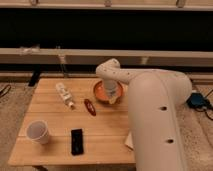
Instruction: Pick up the ceramic bowl
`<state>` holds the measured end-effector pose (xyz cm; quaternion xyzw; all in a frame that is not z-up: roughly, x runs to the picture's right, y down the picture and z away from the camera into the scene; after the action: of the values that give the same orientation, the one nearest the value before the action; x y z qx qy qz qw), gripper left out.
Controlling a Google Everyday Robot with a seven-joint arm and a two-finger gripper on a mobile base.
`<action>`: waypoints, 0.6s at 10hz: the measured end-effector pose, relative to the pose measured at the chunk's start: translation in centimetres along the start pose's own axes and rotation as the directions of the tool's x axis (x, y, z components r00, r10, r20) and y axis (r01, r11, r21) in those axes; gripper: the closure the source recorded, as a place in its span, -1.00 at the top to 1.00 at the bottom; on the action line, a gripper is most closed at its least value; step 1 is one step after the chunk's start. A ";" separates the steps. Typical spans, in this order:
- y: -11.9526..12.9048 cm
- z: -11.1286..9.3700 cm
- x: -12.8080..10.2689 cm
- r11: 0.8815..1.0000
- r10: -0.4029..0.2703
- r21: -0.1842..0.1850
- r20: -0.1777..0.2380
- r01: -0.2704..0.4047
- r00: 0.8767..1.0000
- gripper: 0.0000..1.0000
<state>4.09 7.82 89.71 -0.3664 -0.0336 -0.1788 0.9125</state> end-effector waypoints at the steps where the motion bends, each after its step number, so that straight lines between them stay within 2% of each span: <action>1: 0.2 -1.3 -0.1 1.000 -0.004 0.019 0.004 0.004 1.000 -1.00; 2: 0.3 -3.0 -0.4 0.999 -0.013 0.045 0.007 0.013 1.000 -1.00; 6: 0.1 -6.5 -0.9 0.993 -0.056 0.100 -0.006 0.057 0.998 -1.00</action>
<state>2.83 3.73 84.77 -0.3188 -0.0515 -0.2031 0.9244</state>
